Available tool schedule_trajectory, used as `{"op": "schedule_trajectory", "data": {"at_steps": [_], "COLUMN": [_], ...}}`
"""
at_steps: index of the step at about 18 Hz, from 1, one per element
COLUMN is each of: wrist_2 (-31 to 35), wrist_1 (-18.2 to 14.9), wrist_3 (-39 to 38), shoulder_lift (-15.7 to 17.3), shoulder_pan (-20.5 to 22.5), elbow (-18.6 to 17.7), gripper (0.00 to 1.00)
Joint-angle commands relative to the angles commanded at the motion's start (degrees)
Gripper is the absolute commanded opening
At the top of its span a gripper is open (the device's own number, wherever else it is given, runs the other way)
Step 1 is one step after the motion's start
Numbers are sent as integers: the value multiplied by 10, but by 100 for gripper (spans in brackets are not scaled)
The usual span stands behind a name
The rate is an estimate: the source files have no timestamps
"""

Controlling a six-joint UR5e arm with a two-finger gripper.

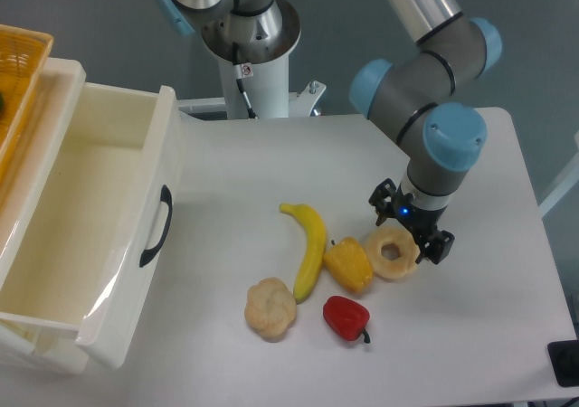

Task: Pick up the donuts
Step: 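Lower the open gripper over the tan ring donut, then close the gripper on the rim of the tan donut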

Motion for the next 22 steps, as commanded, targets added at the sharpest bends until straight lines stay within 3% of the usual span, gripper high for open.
{"op": "schedule_trajectory", "data": {"at_steps": [3,7,13,18,22], "wrist_2": [-3,-4,-4,-4,-4], "wrist_1": [0,2,4,32,33], "wrist_3": [-27,-85,-85,-85,-83], "shoulder_lift": [-11,-49,-64,-76,-79], "shoulder_pan": [11,10,12,10,9], "elbow": [5,29,44,44,40], "gripper": [100,100,100,100,89]}}
